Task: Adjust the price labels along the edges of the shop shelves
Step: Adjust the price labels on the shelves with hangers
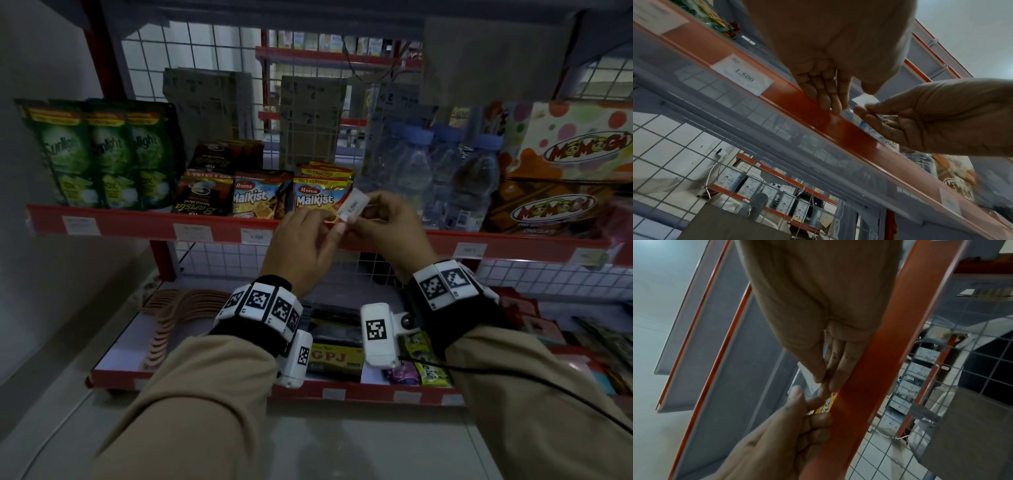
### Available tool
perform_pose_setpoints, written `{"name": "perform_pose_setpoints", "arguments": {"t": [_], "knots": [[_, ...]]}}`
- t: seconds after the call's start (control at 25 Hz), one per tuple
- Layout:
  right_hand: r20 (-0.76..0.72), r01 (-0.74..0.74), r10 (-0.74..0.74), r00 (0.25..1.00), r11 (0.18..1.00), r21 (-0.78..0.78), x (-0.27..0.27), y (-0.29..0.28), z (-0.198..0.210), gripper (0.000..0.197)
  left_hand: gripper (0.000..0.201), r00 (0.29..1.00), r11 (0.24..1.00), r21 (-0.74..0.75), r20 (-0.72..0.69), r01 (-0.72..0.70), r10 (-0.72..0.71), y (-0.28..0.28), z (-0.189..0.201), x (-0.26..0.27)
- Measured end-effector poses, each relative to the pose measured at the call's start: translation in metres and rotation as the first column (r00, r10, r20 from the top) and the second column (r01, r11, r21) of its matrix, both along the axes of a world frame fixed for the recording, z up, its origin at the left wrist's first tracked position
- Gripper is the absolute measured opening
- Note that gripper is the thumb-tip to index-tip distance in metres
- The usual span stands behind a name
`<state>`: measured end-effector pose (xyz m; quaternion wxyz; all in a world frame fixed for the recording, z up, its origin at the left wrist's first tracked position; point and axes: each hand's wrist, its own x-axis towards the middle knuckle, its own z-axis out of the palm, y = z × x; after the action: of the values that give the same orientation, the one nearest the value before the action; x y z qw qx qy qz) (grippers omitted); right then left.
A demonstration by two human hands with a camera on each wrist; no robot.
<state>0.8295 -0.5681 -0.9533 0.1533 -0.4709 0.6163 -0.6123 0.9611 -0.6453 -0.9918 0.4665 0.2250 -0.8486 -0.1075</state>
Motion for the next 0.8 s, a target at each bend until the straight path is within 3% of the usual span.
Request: {"name": "perform_pose_setpoints", "arguments": {"t": [0.08,0.28,0.36,0.44,0.52,0.56,0.64,0.8], "knots": [[0.044,-0.037,0.037,0.998,0.999,-0.009,0.004,0.0,-0.002,0.028,0.033,1.0,1.0,0.024,-0.026,0.013,-0.013,-0.001,0.0,-0.001],[-0.044,-0.063,0.063,0.997,0.998,-0.002,0.009,0.004,-0.005,0.033,0.013,0.999,0.999,-0.007,0.01,-0.034,0.034,-0.002,-0.001,-0.003],[-0.255,-0.03,0.022,0.967,0.999,-0.028,0.006,0.006,0.0,0.03,0.01,0.995,0.998,-0.047,0.083,-0.051,0.055,-0.003,0.001,-0.002],[-0.55,0.029,-0.028,0.835,1.0,-0.006,0.001,0.006,0.006,0.024,0.012,0.983,0.994,-0.095,0.169,-0.054,0.07,-0.004,0.005,0.002],[-0.676,0.081,-0.032,0.736,0.996,0.041,-0.003,0.005,0.01,0.016,0.016,0.97,0.993,-0.115,0.236,-0.035,0.061,-0.005,0.01,0.004],[-0.674,0.094,-0.044,0.738,0.995,0.038,-0.005,0.005,0.008,0.013,0.018,0.959,0.991,-0.126,0.274,-0.038,0.072,-0.005,0.013,0.004],[-0.579,0.105,-0.094,0.81,0.994,-0.015,-0.005,0.001,0.003,0.01,0.02,0.934,0.981,-0.183,0.334,-0.068,0.127,-0.006,0.016,0.007],[-0.444,0.123,-0.146,0.884,0.989,-0.08,0.004,-0.014,-0.007,0.006,0.016,0.934,0.972,-0.182,0.298,-0.147,0.197,-0.018,0.015,0.027]]}}
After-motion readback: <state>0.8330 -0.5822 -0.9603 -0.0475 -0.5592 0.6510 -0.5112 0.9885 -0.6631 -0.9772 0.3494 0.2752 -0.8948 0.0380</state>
